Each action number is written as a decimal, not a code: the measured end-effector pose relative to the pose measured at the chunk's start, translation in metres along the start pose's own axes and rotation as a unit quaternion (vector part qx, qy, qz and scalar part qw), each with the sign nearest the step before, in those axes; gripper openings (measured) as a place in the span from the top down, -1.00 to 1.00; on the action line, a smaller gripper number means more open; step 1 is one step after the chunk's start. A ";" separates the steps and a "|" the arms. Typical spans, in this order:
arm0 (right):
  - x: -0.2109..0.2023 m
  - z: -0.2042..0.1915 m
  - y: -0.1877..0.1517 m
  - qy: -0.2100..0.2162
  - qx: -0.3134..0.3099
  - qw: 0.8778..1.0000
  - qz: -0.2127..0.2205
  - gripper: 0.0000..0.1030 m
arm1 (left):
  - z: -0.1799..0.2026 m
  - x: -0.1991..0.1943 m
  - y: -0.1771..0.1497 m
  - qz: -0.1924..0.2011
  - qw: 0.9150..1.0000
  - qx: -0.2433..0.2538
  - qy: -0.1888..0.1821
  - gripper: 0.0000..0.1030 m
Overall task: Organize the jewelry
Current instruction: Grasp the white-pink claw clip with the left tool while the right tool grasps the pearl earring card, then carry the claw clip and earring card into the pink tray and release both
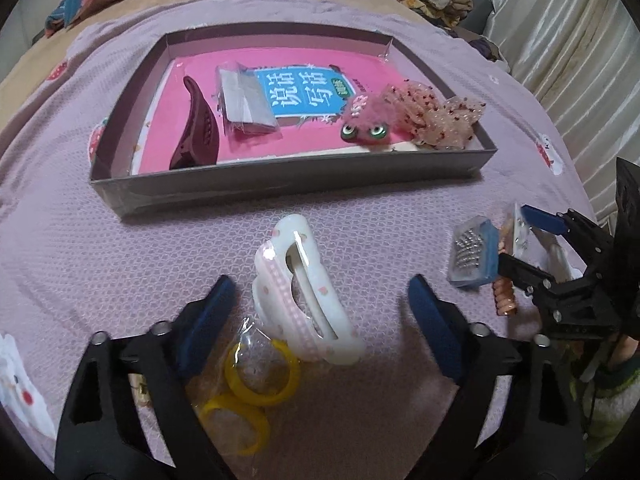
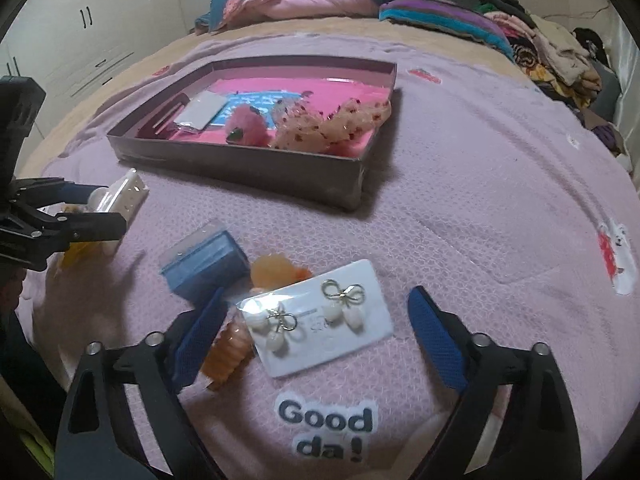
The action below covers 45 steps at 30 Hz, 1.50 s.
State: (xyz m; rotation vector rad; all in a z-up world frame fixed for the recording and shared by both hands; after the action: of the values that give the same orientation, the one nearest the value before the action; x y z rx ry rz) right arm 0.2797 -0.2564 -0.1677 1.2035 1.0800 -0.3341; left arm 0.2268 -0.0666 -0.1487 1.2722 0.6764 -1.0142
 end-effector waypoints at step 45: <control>-0.097 -0.008 0.020 0.015 0.079 0.993 0.085 -0.32 | 0.000 -0.078 0.048 0.096 0.995 0.005 -0.033 0.46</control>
State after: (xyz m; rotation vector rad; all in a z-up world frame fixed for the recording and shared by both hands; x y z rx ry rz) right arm 0.2421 -0.2726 -0.0772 1.4370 0.9830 -0.2735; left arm 0.2363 -0.0494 -0.0589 1.2803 0.4879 -0.8988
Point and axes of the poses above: each gripper's, at about its wrist camera, not at the fingertips, and x roughly the way its jaws point, z to its right, y to its top, the point moved 8 cm from there along x, roughly the way its jaws point, and after that the axes turned 1 degree about -x, right-handed, at the moved point
